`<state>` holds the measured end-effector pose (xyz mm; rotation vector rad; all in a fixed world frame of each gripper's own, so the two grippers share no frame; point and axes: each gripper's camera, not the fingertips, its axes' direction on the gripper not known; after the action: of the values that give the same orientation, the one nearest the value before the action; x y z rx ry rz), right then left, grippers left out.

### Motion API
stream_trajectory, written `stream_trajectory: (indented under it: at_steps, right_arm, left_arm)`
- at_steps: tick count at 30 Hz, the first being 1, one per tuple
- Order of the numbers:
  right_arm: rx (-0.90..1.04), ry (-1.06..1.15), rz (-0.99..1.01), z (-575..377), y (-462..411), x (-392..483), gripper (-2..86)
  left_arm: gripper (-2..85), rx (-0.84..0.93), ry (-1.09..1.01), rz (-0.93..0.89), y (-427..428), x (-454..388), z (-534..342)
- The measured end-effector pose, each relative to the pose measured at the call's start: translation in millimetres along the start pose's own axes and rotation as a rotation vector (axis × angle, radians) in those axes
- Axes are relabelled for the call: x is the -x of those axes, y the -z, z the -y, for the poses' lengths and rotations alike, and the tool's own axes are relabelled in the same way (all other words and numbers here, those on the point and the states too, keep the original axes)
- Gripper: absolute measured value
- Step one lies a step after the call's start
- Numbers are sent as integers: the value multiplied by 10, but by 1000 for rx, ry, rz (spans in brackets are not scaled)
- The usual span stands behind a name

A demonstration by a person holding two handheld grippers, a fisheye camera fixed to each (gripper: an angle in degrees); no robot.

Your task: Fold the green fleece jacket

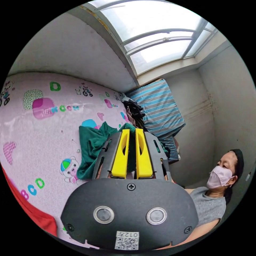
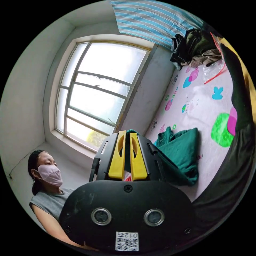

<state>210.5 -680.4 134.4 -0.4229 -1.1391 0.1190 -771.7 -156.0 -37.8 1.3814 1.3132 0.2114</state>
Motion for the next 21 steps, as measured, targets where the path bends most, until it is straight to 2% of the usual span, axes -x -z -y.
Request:
stream_trajectory:
  at_steps: [4, 10, 16, 21]
  right_arm:
    - [37, -1, -169, 695, -599, -383, 0]
    - [103, -167, -505, 989, -1300, -1162, 48]
    - [203, -91, -552, 952, -1265, -937, 73]
    - [368, -164, -614, 766, -1072, -751, 83]
  left_arm:
    - [43, 43, 23, 144, -759, 423, 676]
    - [55, 79, 222, 350, -1539, 1361, 786]
    - [86, 294, 50, 395, -1517, 1224, 535]
    - [117, 417, 45, 453, -1380, 1199, 204]
